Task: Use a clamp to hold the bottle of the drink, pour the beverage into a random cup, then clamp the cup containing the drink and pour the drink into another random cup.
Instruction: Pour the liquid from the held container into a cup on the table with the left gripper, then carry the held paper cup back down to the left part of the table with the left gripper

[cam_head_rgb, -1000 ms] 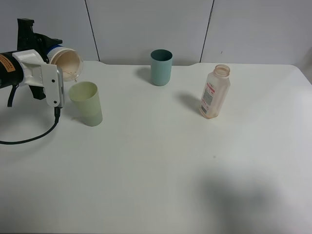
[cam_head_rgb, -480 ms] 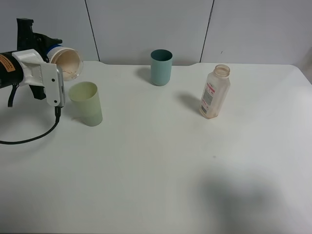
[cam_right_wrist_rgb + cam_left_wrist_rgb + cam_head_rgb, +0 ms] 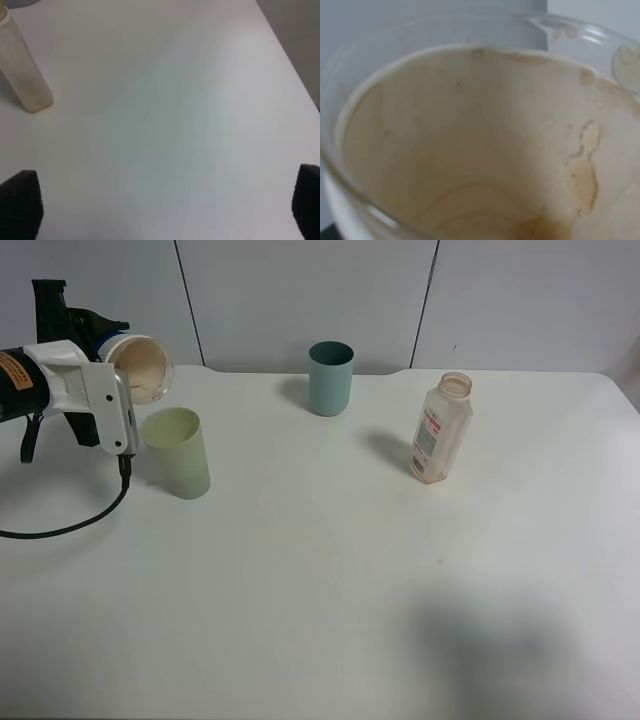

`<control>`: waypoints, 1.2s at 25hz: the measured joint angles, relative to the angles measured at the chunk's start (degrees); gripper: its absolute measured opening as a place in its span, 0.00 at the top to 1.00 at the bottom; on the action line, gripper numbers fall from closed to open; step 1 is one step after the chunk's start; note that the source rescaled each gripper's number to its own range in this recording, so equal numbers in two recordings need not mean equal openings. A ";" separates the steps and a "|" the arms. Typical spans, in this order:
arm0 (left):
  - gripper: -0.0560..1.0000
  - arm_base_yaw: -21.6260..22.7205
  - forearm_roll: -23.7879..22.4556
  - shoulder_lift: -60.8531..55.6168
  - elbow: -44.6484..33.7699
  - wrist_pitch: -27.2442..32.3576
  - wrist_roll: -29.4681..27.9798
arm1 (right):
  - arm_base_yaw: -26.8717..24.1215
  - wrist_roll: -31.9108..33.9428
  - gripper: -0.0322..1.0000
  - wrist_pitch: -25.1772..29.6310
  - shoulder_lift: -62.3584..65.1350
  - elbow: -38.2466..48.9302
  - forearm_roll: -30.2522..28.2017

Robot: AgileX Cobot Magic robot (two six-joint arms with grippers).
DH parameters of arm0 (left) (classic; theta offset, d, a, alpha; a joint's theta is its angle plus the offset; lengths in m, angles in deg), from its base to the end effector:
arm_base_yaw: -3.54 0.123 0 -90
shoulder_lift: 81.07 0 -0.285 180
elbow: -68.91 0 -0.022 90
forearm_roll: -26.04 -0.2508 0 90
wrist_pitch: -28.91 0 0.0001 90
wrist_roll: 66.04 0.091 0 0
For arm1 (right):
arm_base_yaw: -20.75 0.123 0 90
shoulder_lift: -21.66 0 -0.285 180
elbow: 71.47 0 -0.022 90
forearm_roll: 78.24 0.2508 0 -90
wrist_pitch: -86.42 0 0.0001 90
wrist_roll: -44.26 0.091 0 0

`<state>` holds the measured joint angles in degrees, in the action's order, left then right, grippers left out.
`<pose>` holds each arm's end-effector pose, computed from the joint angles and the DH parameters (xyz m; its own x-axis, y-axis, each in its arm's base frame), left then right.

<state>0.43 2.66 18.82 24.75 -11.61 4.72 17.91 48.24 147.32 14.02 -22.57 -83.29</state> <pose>0.2968 -0.0396 0.1894 0.2949 0.9514 -0.0883 0.2796 0.0025 0.9601 -0.0052 -0.0068 0.2758 -0.4555 0.0491 -0.8889 0.1298 0.9915 -0.0118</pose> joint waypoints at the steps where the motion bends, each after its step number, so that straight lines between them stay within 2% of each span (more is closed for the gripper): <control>1: 0.92 0.00 -0.15 0.00 0.00 0.00 -1.69 | 0.00 0.00 0.00 0.00 0.00 0.00 0.00; 2: 0.92 0.00 -0.20 0.00 0.00 0.00 -3.67 | 0.00 0.00 0.00 0.00 0.00 0.00 0.00; 4: 0.92 0.00 -0.26 0.00 0.00 0.00 -11.37 | 0.00 0.00 0.00 0.00 0.00 0.00 0.00; 5: 0.92 0.00 -0.26 0.00 0.00 0.00 -11.37 | 0.00 0.00 0.00 0.00 0.00 0.00 0.00; 6: 0.92 0.00 -0.31 0.00 0.00 0.00 -16.32 | 0.00 0.00 0.00 0.00 0.00 0.00 0.00; 10: 0.92 0.00 -0.36 0.00 0.00 -0.07 -25.21 | 0.00 0.00 0.00 0.00 0.00 0.00 0.00; 17: 0.92 0.00 -0.36 0.00 0.00 -1.17 -35.37 | 0.00 0.00 0.00 0.00 0.00 0.00 0.00; 18: 0.92 0.00 -0.36 0.00 0.00 -1.42 -39.86 | 0.00 0.00 0.00 0.00 0.00 0.00 0.00; 22: 0.92 0.00 -0.30 0.00 0.00 -1.97 -48.96 | 0.00 0.00 0.00 0.00 0.00 0.00 0.00; 25: 0.92 0.19 -0.30 0.00 0.00 -2.33 -51.67 | 0.00 0.00 0.00 0.00 0.00 0.00 0.00; 28: 0.92 1.41 -0.59 0.00 0.00 -2.88 -56.29 | 0.00 0.00 0.00 0.00 0.00 0.00 0.00; 30: 0.92 3.77 -1.63 0.00 0.00 -3.43 -62.47 | 0.00 0.00 0.00 0.00 0.00 0.00 0.00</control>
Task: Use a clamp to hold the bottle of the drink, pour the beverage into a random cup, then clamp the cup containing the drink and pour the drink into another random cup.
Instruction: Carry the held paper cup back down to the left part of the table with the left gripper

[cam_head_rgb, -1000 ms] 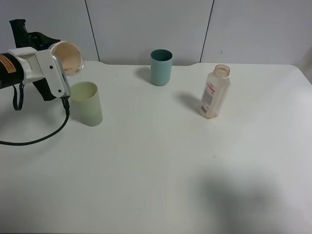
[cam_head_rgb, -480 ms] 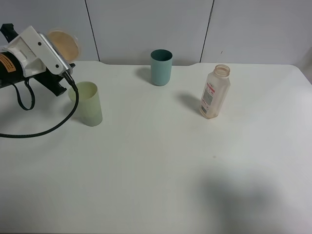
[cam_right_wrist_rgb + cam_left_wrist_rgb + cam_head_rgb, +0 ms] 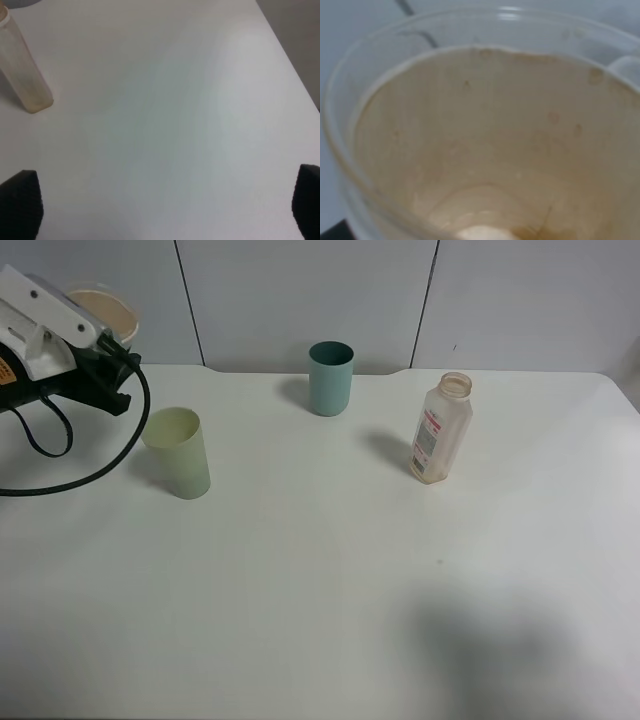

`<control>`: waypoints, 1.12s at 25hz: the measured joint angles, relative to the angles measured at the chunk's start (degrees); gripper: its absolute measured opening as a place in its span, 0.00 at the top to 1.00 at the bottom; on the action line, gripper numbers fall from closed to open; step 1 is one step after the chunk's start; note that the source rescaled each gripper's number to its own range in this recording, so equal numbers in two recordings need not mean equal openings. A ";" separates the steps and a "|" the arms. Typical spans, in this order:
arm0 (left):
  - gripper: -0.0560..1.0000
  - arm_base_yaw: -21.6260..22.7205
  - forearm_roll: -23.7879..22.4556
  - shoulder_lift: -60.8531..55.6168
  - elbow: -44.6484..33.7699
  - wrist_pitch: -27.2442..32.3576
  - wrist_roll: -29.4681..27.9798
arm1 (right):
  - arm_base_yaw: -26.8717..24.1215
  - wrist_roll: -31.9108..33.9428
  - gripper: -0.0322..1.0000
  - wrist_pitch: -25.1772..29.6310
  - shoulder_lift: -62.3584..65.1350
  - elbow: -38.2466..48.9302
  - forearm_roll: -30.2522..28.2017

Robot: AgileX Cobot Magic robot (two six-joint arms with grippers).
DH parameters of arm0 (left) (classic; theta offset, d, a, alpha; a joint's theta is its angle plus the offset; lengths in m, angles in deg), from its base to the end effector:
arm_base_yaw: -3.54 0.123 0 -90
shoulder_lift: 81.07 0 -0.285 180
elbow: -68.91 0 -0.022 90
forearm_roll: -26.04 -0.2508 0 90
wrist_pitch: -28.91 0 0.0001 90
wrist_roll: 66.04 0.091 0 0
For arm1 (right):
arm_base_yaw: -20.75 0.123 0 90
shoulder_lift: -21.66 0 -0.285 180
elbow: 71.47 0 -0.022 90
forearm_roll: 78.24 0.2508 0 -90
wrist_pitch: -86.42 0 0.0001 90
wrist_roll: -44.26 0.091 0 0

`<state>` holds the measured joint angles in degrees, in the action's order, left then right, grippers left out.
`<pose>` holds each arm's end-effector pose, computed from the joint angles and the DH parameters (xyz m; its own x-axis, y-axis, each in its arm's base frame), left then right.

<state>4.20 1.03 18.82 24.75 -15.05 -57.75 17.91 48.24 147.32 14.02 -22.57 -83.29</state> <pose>0.2991 -0.0232 0.1941 -0.0749 0.4310 -0.8992 0.3462 0.8569 0.3818 -0.0052 -0.0068 0.2758 -0.4555 0.0491 -0.8889 0.1298 0.9915 -0.0118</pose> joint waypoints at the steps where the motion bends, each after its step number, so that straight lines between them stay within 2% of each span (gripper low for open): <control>1: 0.92 1.27 -0.66 0.00 0.00 -0.60 -2.88 | 0.00 0.00 0.00 0.00 0.00 0.00 0.00; 4: 0.92 3.60 -1.46 0.00 0.00 -1.93 -8.29 | 0.00 0.00 0.00 0.00 0.00 0.00 0.00; 9: 0.92 6.89 -1.59 0.00 0.00 -4.02 -12.27 | 0.00 0.00 0.00 0.00 0.00 0.00 0.00; 17: 0.92 11.64 -1.96 0.07 0.00 -5.05 -13.21 | 0.00 0.00 0.00 0.00 0.00 0.00 0.00; 28: 0.92 13.46 -2.62 6.32 0.08 -9.50 -13.36 | 0.00 0.00 0.00 0.00 0.00 0.00 0.00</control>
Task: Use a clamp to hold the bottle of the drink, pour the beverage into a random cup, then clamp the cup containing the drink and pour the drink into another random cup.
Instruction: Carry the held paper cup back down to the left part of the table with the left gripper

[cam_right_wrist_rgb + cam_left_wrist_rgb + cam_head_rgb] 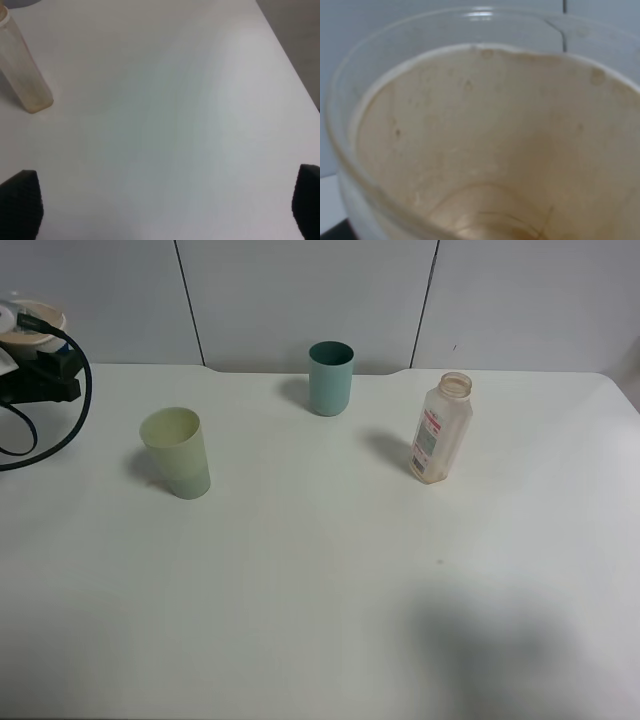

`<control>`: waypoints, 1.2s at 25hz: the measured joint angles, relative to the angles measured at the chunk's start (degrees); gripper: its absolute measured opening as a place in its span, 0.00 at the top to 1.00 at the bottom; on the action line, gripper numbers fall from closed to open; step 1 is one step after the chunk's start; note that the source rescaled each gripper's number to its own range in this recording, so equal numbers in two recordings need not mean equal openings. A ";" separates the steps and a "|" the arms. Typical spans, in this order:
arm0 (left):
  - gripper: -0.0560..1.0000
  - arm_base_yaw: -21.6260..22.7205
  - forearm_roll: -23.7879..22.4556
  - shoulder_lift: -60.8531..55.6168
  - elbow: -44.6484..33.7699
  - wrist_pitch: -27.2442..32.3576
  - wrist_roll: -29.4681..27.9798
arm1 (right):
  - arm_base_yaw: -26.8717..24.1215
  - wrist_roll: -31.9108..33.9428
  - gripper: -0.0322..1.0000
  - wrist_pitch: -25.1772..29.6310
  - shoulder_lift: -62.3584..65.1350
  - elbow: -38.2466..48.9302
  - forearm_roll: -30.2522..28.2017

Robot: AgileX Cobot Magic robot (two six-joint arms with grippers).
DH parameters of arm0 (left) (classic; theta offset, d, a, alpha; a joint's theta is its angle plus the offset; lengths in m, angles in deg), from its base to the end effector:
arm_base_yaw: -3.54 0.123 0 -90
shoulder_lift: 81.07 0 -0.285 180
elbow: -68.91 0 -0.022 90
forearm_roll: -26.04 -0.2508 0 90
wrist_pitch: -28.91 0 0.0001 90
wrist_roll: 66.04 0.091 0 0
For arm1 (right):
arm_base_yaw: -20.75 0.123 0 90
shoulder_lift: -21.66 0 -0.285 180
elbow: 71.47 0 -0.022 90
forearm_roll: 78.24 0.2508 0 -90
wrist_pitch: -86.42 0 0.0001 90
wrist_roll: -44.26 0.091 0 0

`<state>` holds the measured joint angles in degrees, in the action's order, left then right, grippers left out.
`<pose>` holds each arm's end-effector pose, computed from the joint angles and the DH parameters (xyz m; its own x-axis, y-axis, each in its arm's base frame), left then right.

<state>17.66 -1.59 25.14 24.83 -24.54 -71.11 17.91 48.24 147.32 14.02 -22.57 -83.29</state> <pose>0.3051 0.0418 0.1747 -0.1406 0.1676 -0.9758 0.1627 0.9761 0.1442 -0.0052 -0.0068 0.2758 -0.4555 0.0491 -0.8889 0.1298 0.9915 -0.0118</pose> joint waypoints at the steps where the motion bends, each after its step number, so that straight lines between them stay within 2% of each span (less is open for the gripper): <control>1: 0.92 0.00 -0.01 0.78 0.05 -0.77 0.00 | 0.00 0.00 0.00 0.00 0.00 0.00 0.00; 9: 0.92 0.00 0.79 7.17 0.11 -7.34 0.46 | 0.00 0.00 0.00 0.00 0.00 0.00 0.00; 12: 0.92 0.14 2.89 11.47 0.17 -12.27 0.75 | 0.00 0.00 0.00 0.00 0.00 0.00 0.00; 15: 0.92 1.23 3.44 14.29 0.17 -14.70 0.87 | 0.00 0.00 0.00 0.00 0.00 0.00 0.00; 20: 0.92 3.19 3.66 17.79 0.23 -15.08 0.87 | 0.00 0.00 0.00 0.00 0.00 0.00 0.00; 25: 0.92 3.34 3.68 19.53 0.39 -15.30 0.87 | 0.00 0.00 0.00 0.00 0.00 0.00 0.00; 30: 0.92 3.34 1.28 23.69 4.25 -15.42 0.87 | 0.00 0.00 0.00 0.00 0.00 0.00 0.00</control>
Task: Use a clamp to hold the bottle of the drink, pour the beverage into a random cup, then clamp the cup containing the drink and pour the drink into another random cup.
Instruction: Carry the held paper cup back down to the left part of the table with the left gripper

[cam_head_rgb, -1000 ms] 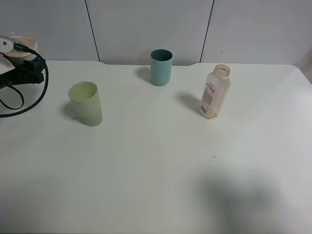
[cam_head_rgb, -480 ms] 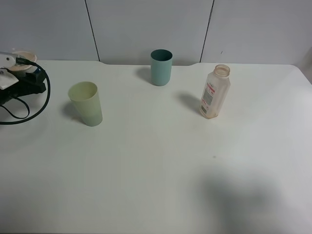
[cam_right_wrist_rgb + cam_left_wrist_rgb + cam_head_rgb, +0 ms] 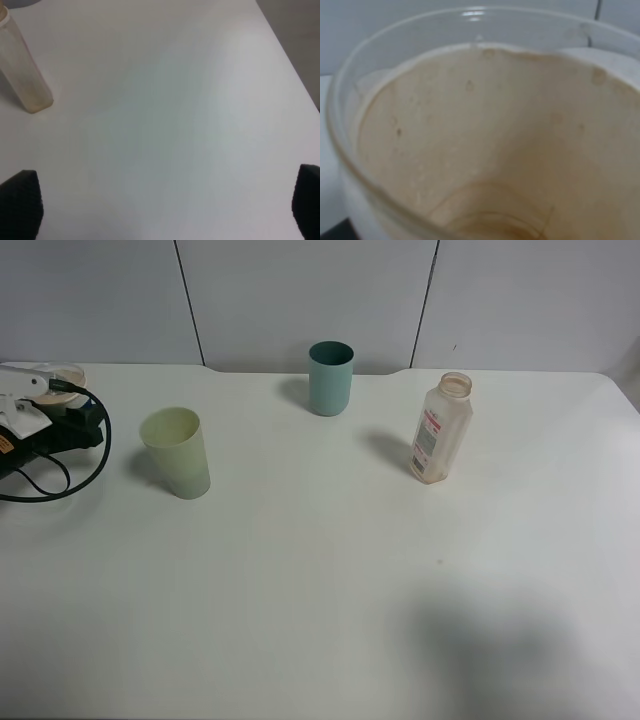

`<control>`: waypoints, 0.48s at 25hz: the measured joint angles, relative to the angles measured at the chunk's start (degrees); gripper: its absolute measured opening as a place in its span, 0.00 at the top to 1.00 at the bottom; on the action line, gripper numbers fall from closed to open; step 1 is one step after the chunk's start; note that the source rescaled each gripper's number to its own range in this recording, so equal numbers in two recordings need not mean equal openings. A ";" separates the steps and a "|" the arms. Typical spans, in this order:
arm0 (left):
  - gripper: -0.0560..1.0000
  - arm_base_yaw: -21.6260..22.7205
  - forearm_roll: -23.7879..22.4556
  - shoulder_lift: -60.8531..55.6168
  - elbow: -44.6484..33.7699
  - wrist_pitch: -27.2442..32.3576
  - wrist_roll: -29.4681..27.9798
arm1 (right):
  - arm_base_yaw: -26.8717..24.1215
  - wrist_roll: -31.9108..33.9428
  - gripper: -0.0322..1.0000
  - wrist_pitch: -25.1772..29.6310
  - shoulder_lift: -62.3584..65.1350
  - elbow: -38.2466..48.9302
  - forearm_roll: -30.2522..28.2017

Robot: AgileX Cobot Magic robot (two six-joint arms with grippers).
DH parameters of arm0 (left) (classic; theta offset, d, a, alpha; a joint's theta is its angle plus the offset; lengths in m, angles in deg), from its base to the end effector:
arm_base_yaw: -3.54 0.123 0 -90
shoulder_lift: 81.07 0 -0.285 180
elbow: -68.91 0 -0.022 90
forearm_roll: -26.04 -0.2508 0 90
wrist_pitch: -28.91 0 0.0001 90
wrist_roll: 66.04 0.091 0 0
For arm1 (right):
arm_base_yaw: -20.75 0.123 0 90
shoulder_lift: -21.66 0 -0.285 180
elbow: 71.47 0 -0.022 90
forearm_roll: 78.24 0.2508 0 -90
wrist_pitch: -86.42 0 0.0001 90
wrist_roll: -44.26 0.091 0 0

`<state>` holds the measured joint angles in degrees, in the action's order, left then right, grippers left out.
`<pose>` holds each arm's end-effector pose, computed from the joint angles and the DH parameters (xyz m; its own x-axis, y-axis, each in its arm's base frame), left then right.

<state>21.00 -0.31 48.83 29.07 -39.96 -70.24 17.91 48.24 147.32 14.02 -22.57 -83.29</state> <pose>0.3259 0.0630 0.0799 -0.2030 0.0346 -0.9786 0.1333 0.9911 0.0074 -0.0052 -0.0068 0.2758 -0.4555 0.0491 -0.8889 0.1298 0.9915 -0.0118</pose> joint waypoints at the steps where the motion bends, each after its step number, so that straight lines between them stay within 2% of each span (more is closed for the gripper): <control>1: 0.92 0.00 -0.28 0.48 0.55 0.00 0.00 | 0.00 0.00 0.00 0.00 0.00 0.00 0.00; 12: 0.92 0.00 -0.42 3.36 4.51 -0.02 0.00 | 0.00 0.00 0.00 0.00 0.00 0.00 0.00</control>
<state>21.00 -0.73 52.19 33.58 -39.98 -70.24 17.91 48.24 147.32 14.02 -22.57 -83.29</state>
